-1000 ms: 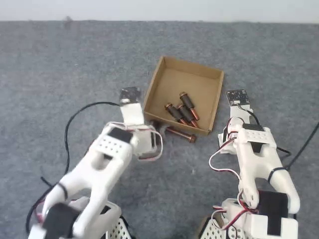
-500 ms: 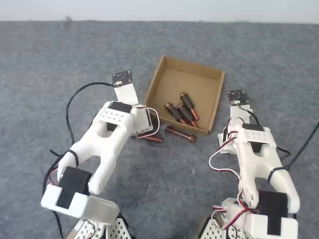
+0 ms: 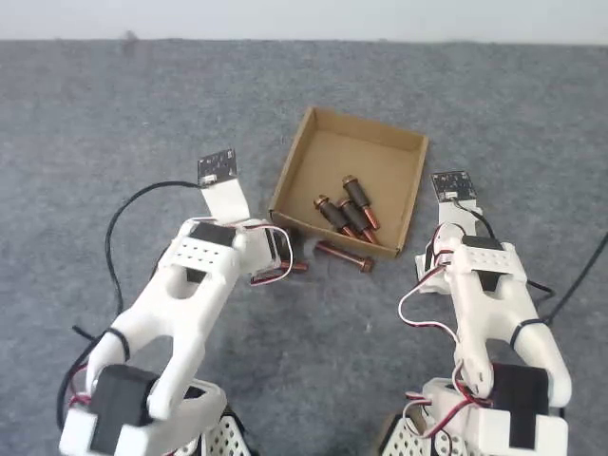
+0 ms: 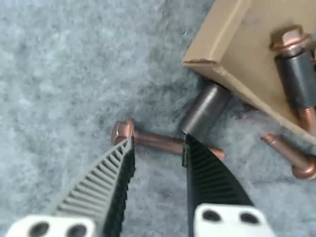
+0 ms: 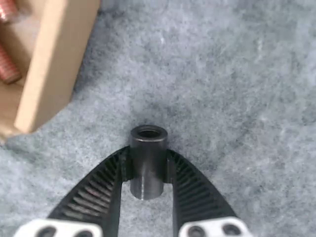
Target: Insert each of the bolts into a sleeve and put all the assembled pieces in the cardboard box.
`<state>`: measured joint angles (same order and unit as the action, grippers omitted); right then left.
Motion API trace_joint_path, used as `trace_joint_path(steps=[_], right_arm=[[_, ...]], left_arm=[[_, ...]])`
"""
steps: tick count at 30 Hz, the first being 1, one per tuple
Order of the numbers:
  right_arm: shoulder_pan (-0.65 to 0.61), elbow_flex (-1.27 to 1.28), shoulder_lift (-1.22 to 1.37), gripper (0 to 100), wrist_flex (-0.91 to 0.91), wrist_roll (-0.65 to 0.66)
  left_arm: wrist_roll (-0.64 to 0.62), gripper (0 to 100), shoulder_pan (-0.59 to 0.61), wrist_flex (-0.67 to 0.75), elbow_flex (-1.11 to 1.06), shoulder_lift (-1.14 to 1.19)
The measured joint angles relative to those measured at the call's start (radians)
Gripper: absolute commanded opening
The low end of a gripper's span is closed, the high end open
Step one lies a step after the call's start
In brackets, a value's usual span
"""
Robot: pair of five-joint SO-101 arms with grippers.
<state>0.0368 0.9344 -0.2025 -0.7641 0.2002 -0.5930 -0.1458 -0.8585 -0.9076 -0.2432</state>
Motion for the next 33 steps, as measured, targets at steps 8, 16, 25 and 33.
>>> trace_joint_path(steps=[8, 16, 25, 33], right_arm=[[0.0, 0.0, 0.0, 0.6, 0.0, 0.0], [0.0, 0.0, 0.0, 0.6, 0.0, 0.0], [-0.002, 0.0, 0.0, 0.6, 0.0, 0.005], [-0.005, 0.0, 0.0, 0.6, 0.0, 0.006]], left_arm=[[0.034, 15, -0.035, 0.0, -0.034, -0.006], [0.071, 15, -0.072, 0.0, -0.04, -0.006], [0.034, 15, -0.031, -0.028, 0.123, 0.201], [0.006, 15, -0.026, -0.014, 0.13, 0.207]])
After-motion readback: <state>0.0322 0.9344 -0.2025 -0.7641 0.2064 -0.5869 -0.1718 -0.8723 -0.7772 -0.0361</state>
